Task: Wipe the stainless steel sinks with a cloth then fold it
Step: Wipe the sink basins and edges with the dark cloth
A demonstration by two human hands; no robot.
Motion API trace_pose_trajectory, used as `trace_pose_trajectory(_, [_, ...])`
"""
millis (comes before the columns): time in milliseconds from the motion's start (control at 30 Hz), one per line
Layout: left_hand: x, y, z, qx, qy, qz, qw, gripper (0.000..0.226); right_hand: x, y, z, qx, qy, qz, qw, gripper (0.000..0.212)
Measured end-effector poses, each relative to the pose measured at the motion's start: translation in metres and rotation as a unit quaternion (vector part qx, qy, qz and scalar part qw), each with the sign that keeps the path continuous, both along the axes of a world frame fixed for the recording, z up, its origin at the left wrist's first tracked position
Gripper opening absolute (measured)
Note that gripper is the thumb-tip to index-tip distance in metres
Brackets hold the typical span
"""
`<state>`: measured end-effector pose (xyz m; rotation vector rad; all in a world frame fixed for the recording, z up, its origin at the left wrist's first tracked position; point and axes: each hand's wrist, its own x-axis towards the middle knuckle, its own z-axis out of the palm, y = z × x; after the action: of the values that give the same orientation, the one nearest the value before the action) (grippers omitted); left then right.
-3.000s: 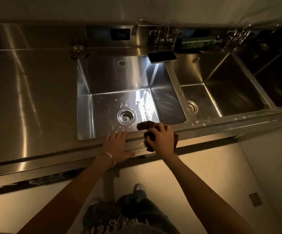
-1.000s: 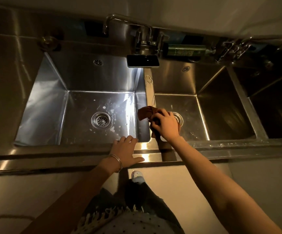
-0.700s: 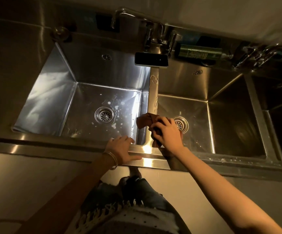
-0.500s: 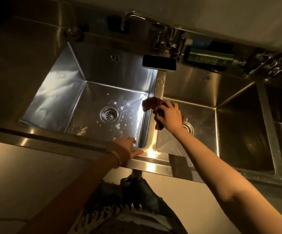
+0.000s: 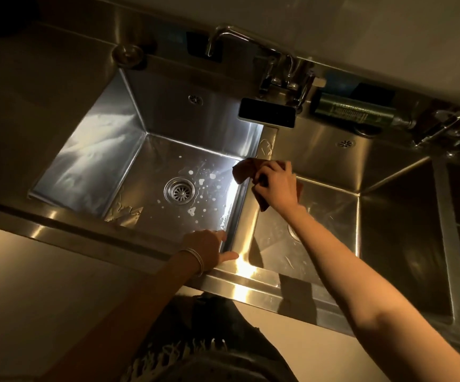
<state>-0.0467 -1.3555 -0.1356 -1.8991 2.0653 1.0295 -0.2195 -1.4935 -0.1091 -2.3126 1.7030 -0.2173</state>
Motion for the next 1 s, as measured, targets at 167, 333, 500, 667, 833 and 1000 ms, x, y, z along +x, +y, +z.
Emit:
trace_pose_trajectory(167, [0.002,-0.002,-0.004,-0.012,-0.058,-0.032,0.998,0.074,0.000,-0.051,0.004,0.022,-0.003,-0.008,1.000,0.054])
trace_pose_trajectory(333, [0.003,0.000,-0.004,-0.003,-0.061,-0.037,0.997,0.072,0.002,-0.053,0.004,0.026,0.021,-0.017,0.999,0.047])
trace_pose_trajectory(500, [0.005,0.002,-0.003,0.004,-0.042,-0.020,0.999,0.069,-0.008,-0.036,0.000,0.035,-0.003,0.004,0.999,0.043])
trace_pose_trajectory(667, [0.008,0.004,-0.011,0.003,0.000,0.000,1.000,0.099,0.001,-0.051,0.002,0.015,0.003,-0.019,1.000,0.044])
trace_pose_trajectory(833, [0.015,0.008,-0.011,0.000,0.035,0.016,0.999,0.086,0.012,-0.085,0.016,0.053,0.045,-0.029,0.997,0.050])
trace_pose_trajectory(1000, [0.045,0.012,0.000,-0.055,0.002,-0.045,0.997,0.055,0.009,-0.064,0.015,0.056,0.049,0.002,0.997,0.045])
